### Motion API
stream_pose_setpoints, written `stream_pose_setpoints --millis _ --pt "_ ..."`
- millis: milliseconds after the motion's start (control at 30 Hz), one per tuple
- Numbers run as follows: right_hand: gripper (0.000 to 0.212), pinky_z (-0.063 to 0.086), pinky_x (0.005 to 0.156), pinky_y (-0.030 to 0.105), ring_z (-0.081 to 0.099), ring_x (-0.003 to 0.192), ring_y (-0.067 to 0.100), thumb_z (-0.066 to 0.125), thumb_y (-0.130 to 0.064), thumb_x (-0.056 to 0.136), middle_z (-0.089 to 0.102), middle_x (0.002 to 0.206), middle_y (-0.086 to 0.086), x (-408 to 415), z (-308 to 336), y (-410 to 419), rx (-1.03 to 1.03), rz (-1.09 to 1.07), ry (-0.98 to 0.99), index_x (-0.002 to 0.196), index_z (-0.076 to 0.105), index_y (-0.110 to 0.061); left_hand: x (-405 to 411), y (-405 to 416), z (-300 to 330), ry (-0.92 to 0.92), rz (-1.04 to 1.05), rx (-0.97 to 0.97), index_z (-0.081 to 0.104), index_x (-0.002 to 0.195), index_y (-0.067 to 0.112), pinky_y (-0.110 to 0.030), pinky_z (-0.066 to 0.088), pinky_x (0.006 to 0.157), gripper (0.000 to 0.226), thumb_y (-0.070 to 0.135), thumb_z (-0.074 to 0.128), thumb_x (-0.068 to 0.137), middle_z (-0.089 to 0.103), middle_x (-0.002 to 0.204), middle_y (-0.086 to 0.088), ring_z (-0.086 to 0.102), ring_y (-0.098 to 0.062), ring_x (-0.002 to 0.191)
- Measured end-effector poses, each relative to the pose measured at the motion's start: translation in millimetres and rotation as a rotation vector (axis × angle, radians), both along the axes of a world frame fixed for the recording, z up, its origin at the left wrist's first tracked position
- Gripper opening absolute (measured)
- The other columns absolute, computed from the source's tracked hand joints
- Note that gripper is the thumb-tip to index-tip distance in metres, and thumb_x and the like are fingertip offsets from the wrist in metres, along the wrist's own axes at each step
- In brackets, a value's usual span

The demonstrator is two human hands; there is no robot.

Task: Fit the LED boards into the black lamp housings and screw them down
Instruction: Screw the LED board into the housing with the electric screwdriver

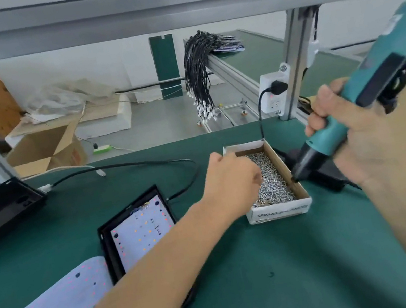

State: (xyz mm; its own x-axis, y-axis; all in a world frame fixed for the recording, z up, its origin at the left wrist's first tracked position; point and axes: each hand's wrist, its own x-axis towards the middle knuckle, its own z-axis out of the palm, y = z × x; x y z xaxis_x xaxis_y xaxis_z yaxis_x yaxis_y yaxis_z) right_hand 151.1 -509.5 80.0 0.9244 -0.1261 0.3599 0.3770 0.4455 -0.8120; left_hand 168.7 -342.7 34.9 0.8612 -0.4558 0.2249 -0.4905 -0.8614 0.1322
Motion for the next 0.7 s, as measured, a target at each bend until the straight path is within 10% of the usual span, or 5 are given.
stream_pose_setpoints --millis 133,433,700 --pt "0.022 0.043 0.051 0.019 0.044 0.046 0.008 0.07 -0.017 0.078 0.046 0.06 -0.006 1.0 -5.7 -4.0 0.013 -0.023 0.023 0.07 0.05 -0.024 24.7 -24.8 -25.6 0.076 0.105 0.288 0.071 0.094 0.026 -0.035 0.026 0.087 0.018 0.015 0.058 0.089 0.068 0.09 0.008 0.053 -0.018 0.098" --pt "0.021 0.044 0.051 0.019 0.044 0.045 0.008 0.064 -0.011 0.078 0.046 0.059 -0.006 -0.1 -12.7 -5.7 -0.002 -0.077 0.047 0.07 0.048 -0.021 23.3 -30.8 -28.7 0.107 0.109 0.273 0.056 0.064 0.021 -0.038 0.024 0.094 0.024 0.009 0.053 0.085 0.056 0.064 0.005 0.047 -0.016 0.066" --pt "0.022 0.041 0.049 0.018 0.043 0.043 0.008 0.064 -0.009 0.079 0.051 0.058 -0.007 -4.3 -5.3 -5.0 0.009 -0.105 0.035 0.071 0.047 -0.022 8.2 -17.6 -23.0 0.21 0.184 -0.343 0.072 0.073 0.022 -0.03 0.033 0.088 0.018 0.012 0.059 0.081 0.071 0.079 0.008 0.063 -0.013 0.083"
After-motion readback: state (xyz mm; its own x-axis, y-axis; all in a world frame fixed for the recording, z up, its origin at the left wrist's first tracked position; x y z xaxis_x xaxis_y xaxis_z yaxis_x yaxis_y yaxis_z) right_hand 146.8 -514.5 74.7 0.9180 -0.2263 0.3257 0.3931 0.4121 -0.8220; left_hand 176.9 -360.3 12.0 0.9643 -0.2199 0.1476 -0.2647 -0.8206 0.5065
